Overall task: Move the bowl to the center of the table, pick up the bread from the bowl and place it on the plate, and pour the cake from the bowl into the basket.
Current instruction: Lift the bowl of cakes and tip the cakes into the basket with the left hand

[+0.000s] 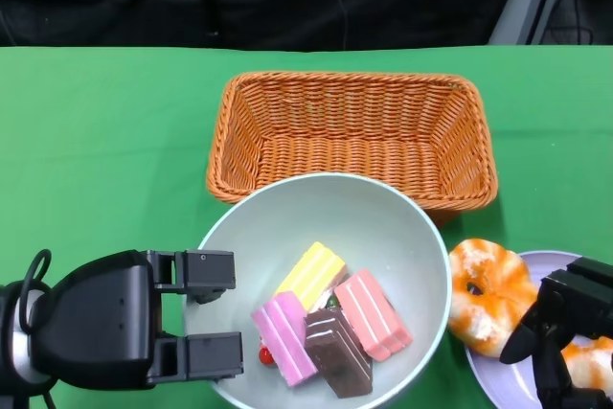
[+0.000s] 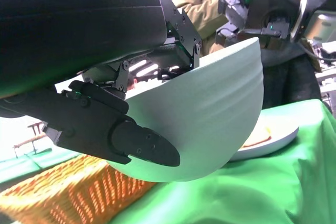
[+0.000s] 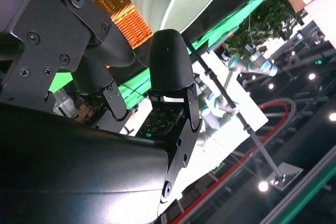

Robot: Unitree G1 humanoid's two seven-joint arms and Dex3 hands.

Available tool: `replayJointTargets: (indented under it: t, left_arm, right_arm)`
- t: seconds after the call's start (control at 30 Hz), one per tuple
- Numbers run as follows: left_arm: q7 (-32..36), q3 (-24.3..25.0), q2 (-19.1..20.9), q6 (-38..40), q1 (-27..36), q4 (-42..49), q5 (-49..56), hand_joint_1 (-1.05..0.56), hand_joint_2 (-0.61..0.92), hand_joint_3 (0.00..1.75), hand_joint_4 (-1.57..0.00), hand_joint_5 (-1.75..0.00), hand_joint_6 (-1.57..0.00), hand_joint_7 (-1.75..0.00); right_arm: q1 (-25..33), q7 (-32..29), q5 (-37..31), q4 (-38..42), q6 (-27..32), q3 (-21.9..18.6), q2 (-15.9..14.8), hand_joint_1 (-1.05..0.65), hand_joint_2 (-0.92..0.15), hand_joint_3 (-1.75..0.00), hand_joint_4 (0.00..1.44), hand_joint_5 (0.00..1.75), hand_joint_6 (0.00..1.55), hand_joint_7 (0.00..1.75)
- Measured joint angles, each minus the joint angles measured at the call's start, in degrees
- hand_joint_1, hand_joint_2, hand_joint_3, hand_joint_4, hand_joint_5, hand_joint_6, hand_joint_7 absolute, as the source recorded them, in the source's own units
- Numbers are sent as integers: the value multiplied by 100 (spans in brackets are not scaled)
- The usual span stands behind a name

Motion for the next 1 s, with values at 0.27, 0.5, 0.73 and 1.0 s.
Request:
replayJointTargets:
  t: [0.27, 0.5, 0.73, 1.0]
  left_arm:
    - [-283, 557, 27, -182, 181, -198, -327, -10, 90, 9, -91, -175, -60, -175]
    - [-1006, 1123, -289, -813, 218, -196, -1317, -25, 90, 20, -94, -175, -66, -175]
    - [-1918, 1684, -600, -1238, 385, -79, -2160, -19, 45, 111, -99, -175, -68, -175]
    - [-2721, 2195, -1449, -1693, 372, 522, -3048, -21, 40, 121, -99, -175, -66, -175]
  right_arm:
    - [14, -20, -10, 10, 10, 12, 6, 2, -7, -175, 103, 167, 96, 145]
    - [15, -2, -21, 30, 47, 40, 8, 3, -6, -175, 102, 166, 96, 144]
    - [-8, 1, -35, 183, -52, 64, -1, 4, -4, -175, 102, 167, 95, 145]
    - [-78, 17, -11, 356, -102, 64, -14, 3, -6, -175, 102, 169, 96, 146]
